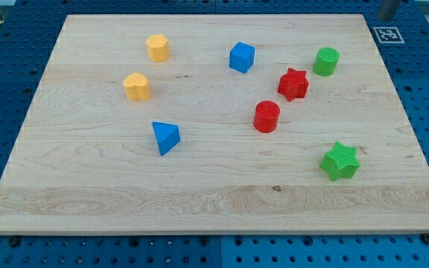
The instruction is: Move your arm towards green star
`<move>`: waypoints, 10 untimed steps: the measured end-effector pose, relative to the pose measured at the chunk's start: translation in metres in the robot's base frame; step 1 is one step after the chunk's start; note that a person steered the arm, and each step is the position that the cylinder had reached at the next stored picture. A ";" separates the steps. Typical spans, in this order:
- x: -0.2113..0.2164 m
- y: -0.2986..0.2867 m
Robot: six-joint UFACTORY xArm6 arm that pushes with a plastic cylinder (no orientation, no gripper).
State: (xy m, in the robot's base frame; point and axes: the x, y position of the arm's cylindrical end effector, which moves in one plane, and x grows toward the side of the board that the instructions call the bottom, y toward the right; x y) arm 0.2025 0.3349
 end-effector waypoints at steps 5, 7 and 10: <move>0.004 0.000; 0.004 -0.051; 0.100 -0.074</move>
State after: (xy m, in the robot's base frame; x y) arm 0.3023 0.2610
